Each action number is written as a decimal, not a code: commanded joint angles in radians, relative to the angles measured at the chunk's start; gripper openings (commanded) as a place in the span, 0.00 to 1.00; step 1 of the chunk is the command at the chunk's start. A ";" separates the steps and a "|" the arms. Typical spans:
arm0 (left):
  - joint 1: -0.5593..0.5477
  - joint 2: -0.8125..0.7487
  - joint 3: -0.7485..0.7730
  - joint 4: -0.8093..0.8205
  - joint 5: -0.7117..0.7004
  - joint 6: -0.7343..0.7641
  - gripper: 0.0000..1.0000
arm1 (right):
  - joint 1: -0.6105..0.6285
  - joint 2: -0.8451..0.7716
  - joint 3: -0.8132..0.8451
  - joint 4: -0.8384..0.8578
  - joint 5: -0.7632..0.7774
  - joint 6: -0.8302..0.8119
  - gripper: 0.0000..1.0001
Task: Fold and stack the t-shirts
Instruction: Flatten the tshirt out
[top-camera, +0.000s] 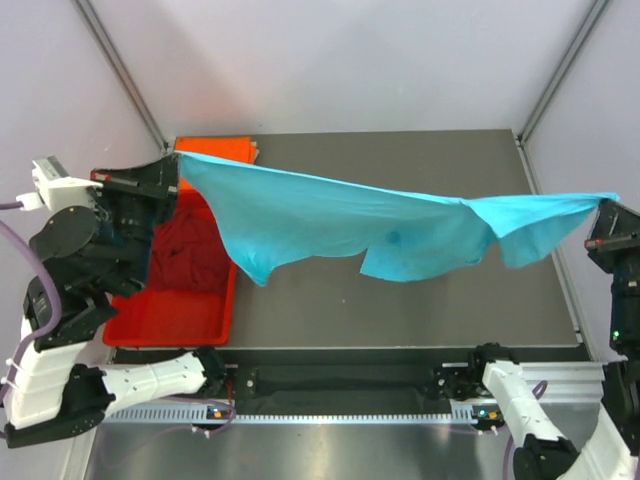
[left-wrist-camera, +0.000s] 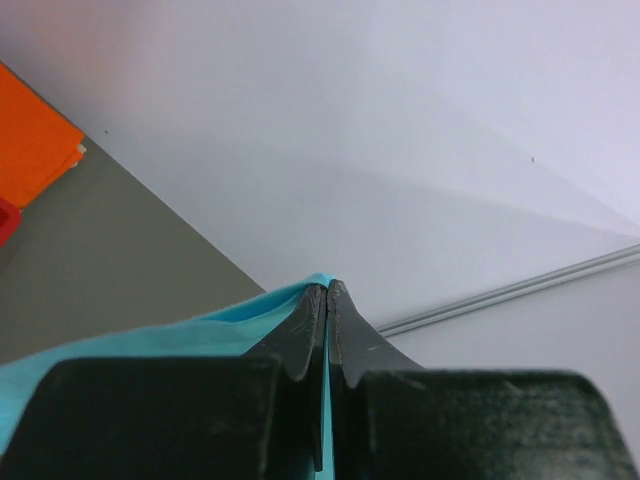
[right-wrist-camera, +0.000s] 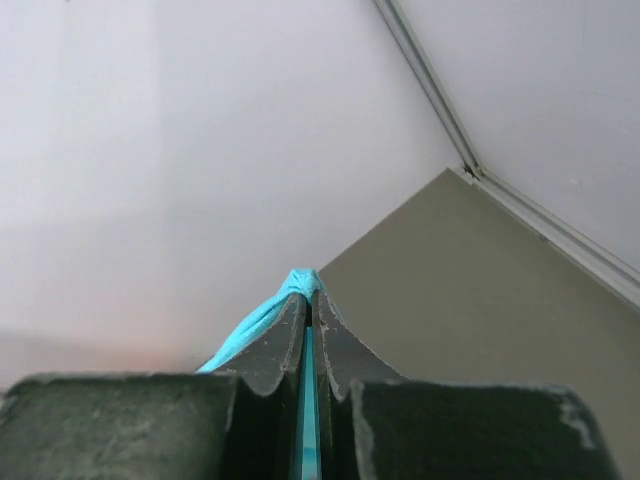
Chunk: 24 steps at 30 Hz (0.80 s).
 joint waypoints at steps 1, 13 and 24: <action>0.004 0.038 -0.043 -0.024 0.010 0.051 0.00 | -0.011 0.039 0.020 -0.055 0.026 -0.020 0.00; 0.132 0.369 -0.028 0.242 0.012 0.268 0.00 | -0.011 0.247 -0.231 0.514 -0.129 -0.147 0.00; 0.570 0.811 0.344 0.177 0.562 -0.019 0.00 | -0.046 0.672 0.146 0.612 -0.204 -0.239 0.00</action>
